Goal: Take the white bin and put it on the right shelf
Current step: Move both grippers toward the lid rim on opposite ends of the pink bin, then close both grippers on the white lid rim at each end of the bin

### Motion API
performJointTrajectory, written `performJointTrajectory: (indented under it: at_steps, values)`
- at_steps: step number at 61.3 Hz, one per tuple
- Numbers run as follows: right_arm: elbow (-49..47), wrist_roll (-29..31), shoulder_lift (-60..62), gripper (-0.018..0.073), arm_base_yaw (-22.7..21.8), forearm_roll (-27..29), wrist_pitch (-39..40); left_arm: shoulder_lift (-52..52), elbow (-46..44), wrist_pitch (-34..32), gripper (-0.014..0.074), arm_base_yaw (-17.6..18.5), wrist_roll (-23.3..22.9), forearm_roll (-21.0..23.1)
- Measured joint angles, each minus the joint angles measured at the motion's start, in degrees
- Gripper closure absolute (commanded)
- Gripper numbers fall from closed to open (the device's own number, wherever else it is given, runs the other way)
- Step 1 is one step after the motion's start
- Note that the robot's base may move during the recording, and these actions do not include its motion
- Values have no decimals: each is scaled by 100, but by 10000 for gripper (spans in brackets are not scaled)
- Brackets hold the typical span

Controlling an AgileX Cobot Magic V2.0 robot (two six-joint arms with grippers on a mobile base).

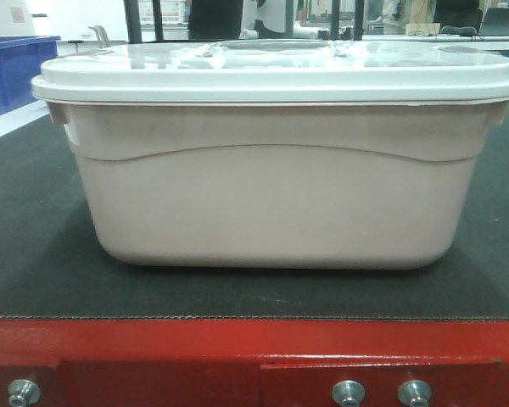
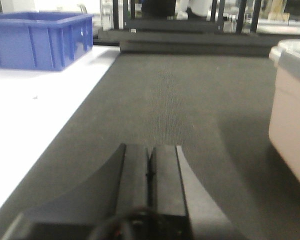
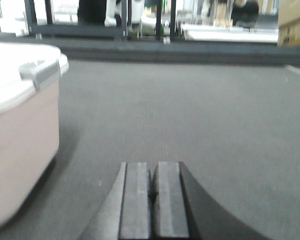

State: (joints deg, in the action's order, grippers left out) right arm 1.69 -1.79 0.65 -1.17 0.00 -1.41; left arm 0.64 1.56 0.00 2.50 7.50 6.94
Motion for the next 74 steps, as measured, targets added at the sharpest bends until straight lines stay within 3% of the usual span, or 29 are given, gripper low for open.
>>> performJointTrajectory:
  at_steps: [5,10,24,29,41,47,54,63,74]
  values:
    - [0,0,0,494,0,0,373,0,0,-391,713,0,0,3]
    - [-102,0,0,494,0,0,504,-10,-271,-383,713,0,0,-32]
    - [-1488,0,-281,453,0,0,289,-857,-2159,438,689,0,0,-532]
    - [-1977,0,-702,365,0,0,280,-1391,-2843,763,621,0,0,-546]
    - [-2722,0,-1924,14,0,0,252,-2644,-3894,1311,311,0,0,-237]
    - [-2956,0,-2563,-68,0,0,141,-3154,-4151,1603,241,11,0,-35]
    - [-3343,0,-3181,-74,0,71,-412,-3674,-4482,2112,225,144,0,257]
    - [-4295,-62,-3957,-74,0,666,-1800,-4366,-5184,3215,225,259,0,843]
    - [-5754,-60,-5187,-74,0,1541,-3678,-5307,-6149,4234,225,268,803,1907]
